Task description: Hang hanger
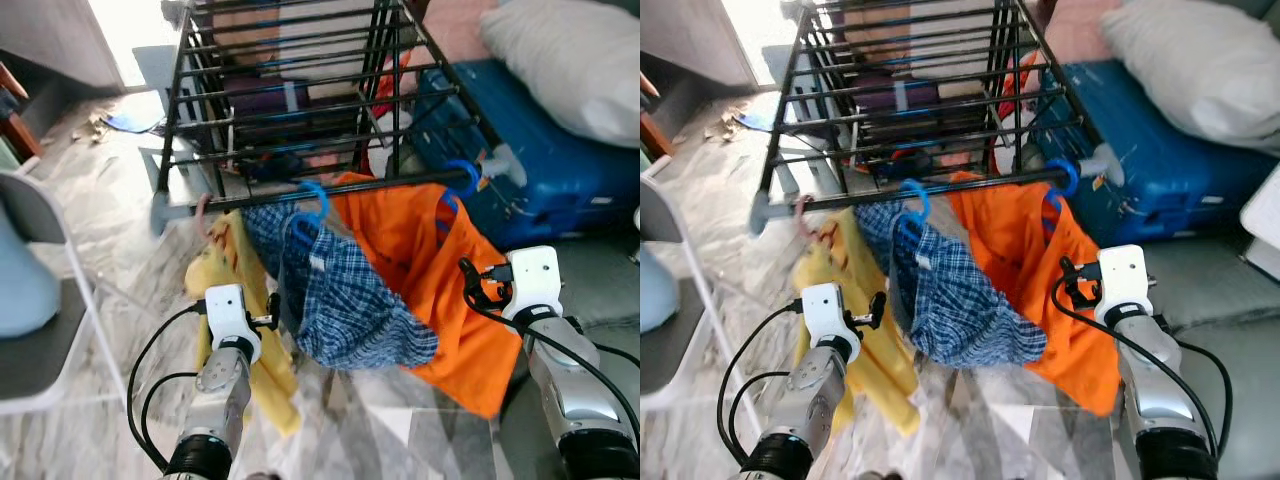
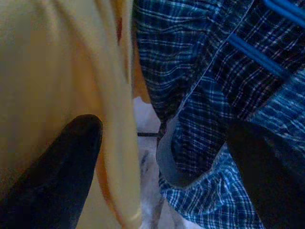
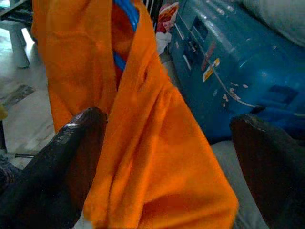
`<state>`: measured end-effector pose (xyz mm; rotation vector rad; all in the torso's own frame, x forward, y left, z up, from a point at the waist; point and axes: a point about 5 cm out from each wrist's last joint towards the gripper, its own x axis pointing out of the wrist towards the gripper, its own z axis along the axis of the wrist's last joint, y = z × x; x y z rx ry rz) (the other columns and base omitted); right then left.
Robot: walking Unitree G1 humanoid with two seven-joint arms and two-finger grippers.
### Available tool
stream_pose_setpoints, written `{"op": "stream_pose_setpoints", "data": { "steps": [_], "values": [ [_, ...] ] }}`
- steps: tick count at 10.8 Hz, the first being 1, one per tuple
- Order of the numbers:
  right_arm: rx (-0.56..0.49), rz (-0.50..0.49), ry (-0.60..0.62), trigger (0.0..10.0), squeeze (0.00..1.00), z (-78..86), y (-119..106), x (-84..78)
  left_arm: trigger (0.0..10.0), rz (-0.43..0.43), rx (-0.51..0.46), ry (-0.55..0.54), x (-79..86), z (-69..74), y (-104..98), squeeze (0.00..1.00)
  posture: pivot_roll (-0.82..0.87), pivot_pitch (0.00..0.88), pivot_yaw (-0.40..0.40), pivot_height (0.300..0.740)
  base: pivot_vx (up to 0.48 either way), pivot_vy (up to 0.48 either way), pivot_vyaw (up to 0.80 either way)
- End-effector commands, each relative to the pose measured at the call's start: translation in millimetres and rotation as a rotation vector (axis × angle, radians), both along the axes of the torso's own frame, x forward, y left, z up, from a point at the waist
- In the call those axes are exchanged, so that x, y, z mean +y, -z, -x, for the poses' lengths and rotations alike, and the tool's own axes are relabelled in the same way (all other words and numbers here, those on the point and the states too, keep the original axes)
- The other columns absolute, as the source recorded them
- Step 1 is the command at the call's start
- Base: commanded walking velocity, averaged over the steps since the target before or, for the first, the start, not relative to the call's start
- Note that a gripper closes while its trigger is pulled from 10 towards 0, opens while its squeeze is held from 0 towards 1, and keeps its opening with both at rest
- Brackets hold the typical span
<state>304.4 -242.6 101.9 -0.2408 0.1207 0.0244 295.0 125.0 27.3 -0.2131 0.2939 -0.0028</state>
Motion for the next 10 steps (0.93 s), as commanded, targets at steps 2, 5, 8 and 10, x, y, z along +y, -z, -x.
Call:
{"op": "stream_pose_setpoints", "data": {
  "steps": [2,5,8,10],
  "values": [
    [-0.007,-0.004,-0.001,10.0,0.96,-1.6,-4.0,0.4,10.0,-0.014,0.006,-0.005,3.1,0.2,1.4,0.0,-0.23,0.0,0.091,0.74,-0.283,0.0,0.0],
    [-0.009,0.003,0.0,10.0,0.43,-3.3,-5.8,0.5,10.0,-0.017,0.005,-0.006,3.3,-1.0,1.0,0.0,-0.23,0.0,0.092,0.74,-0.285,0.0,0.0],
    [-0.014,0.006,-0.012,10.0,0.0,-6.7,-6.3,4.8,10.0,-0.021,0.002,-0.011,5.0,-3.5,-0.3,0.0,-0.23,0.0,0.09,0.74,-0.284,0.0,0.0],
    [-0.01,-0.006,-0.032,10.0,0.0,-9.5,-4.6,10.4,10.0,-0.023,-0.01,-0.021,7.7,-6.5,-2.6,0.0,-0.22,0.0,0.088,0.74,-0.274,0.0,0.0]
  ]
}}
